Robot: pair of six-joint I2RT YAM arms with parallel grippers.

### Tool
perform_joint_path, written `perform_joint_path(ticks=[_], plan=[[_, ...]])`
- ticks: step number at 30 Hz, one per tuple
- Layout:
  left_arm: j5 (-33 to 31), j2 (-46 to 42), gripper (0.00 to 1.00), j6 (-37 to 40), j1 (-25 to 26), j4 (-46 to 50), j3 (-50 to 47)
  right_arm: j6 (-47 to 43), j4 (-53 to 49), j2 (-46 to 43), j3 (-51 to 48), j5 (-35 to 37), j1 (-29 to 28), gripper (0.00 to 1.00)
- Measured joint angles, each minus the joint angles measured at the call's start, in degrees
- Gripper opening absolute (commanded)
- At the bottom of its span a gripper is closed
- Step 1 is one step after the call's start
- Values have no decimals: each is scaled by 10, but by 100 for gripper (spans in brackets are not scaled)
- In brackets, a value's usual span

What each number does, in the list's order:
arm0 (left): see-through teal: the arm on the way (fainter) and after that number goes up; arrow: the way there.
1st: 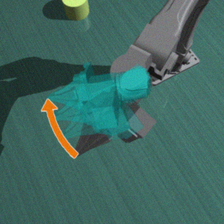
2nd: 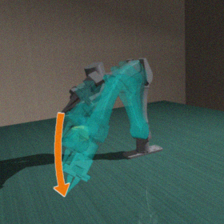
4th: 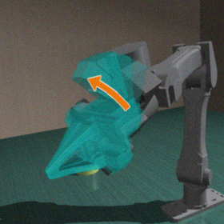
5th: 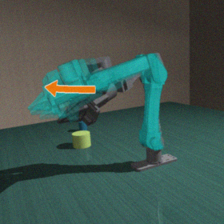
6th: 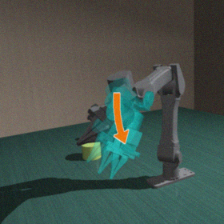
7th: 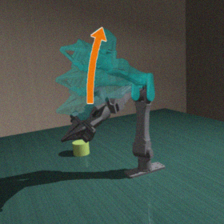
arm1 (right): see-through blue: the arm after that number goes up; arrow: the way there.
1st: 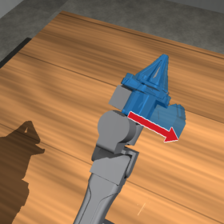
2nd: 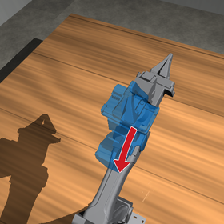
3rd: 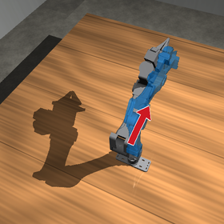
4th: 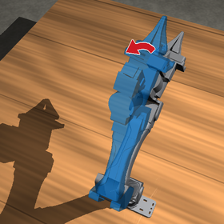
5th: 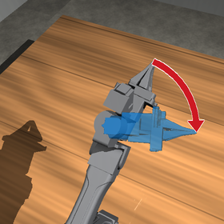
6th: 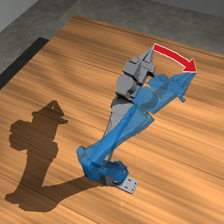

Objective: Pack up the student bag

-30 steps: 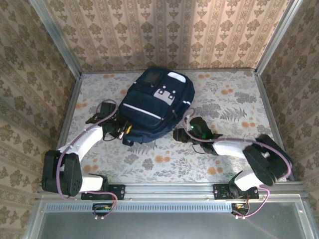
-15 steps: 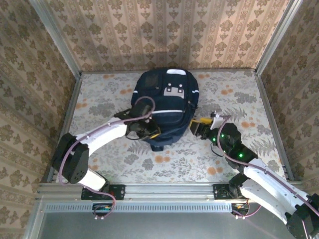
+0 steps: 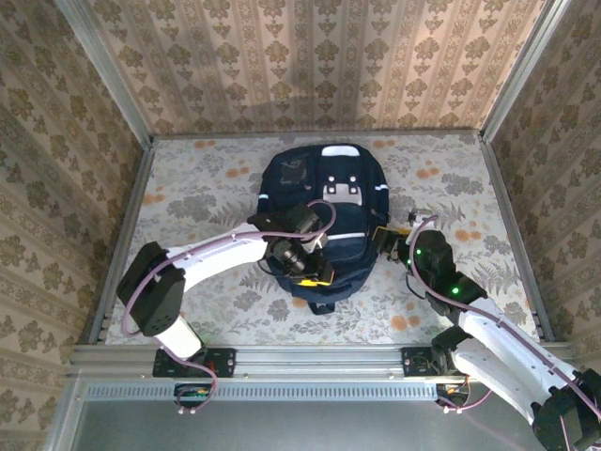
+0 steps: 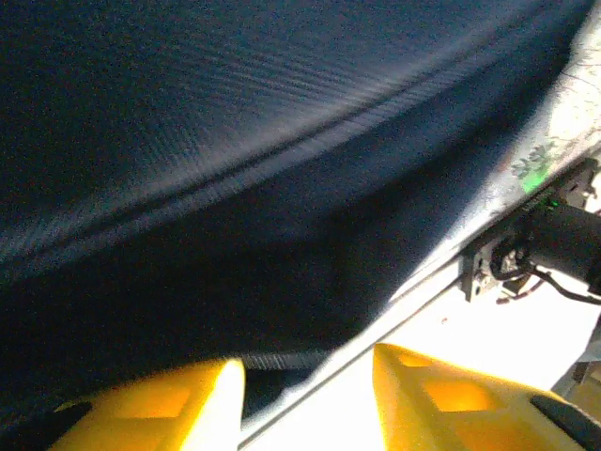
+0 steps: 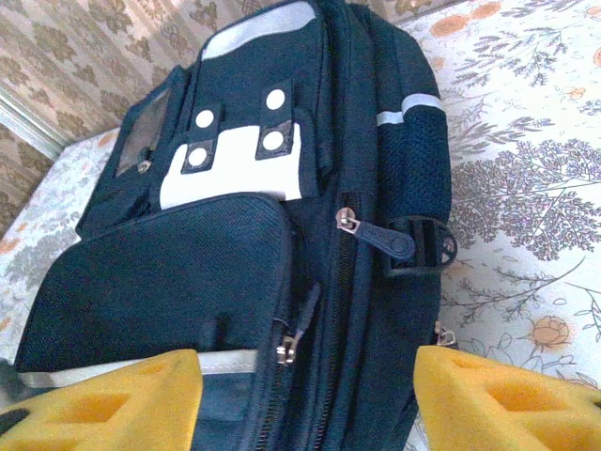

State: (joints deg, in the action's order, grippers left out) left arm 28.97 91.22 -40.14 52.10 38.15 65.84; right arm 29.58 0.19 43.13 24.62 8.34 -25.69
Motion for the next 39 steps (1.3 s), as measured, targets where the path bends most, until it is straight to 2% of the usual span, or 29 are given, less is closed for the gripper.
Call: perform_joint_path(ticks=[1,3,4,8,11,14,17,20,22,25,27,31,33,35,39], plan=[[-4,-16,63,14,-1,2,3,-5,-9,0,5,-2,0,71],[-12,-57,100,40,-8,1,7,-14,-27,0,21,-9,0,87],[-13,-82,100,52,-14,-1,9,-21,-37,0,33,-12,0,100],[-3,-159,100,91,-55,-30,11,-42,-59,0,83,-21,0,100],[-24,-188,100,122,-109,-48,12,-59,-70,9,122,-32,0,100],[-91,-210,100,155,-186,-65,11,-76,-69,43,157,-29,0,100],[-173,-249,100,203,-256,-135,-28,-102,-60,76,164,-2,0,100],[-248,-298,100,267,-294,-257,-125,-156,-7,96,139,32,1,100],[-282,-312,100,308,-318,-371,-217,-204,63,104,97,67,1,100],[-303,-293,100,345,-373,-454,-303,-265,162,137,38,111,11,100],[-307,-270,100,362,-422,-475,-324,-299,208,170,13,133,31,100],[-302,-242,100,367,-521,-537,-359,-295,269,231,-16,175,113,100],[-300,-229,100,358,-555,-580,-389,-280,302,247,-42,176,162,100],[-301,-200,100,351,-564,-621,-414,-275,321,267,-57,171,193,100],[-279,-124,100,353,-568,-714,-446,-255,388,306,-67,110,240,100]])
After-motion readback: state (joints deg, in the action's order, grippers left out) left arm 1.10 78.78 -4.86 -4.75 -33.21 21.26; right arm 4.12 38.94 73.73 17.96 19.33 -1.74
